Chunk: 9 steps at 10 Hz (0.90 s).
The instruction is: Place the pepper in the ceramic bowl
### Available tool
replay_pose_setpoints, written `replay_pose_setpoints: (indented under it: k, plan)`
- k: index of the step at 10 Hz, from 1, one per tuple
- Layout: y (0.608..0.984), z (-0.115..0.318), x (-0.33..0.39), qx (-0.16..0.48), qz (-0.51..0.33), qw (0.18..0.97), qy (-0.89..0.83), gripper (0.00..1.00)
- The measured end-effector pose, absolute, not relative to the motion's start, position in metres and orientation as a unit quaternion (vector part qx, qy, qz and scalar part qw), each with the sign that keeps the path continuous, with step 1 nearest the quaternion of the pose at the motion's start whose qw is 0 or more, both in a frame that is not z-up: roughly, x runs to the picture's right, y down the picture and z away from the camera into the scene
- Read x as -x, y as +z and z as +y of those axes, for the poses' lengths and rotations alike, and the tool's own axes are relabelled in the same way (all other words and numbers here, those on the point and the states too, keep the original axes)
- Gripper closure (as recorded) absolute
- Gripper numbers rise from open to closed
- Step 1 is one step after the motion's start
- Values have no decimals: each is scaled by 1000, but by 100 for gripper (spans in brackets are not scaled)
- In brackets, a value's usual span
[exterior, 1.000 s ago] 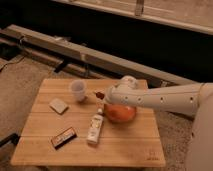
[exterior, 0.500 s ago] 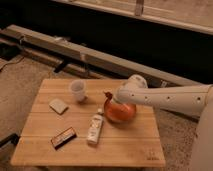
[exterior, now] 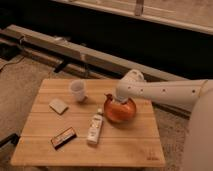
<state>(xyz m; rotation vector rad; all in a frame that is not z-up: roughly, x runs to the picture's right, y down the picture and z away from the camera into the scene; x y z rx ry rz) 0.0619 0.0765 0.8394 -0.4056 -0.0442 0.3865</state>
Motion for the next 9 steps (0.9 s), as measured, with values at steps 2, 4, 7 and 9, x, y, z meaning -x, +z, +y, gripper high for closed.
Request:
replay_pose_setpoints:
  k: [2, 4, 7, 9]
  plan:
    - [842, 79, -48, 224, 17, 965, 139, 20]
    - [845, 84, -55, 239, 53, 962, 119, 20]
    - [848, 87, -53, 247, 102, 958, 103, 20]
    - [848, 88, -56, 247, 106, 958, 103, 20]
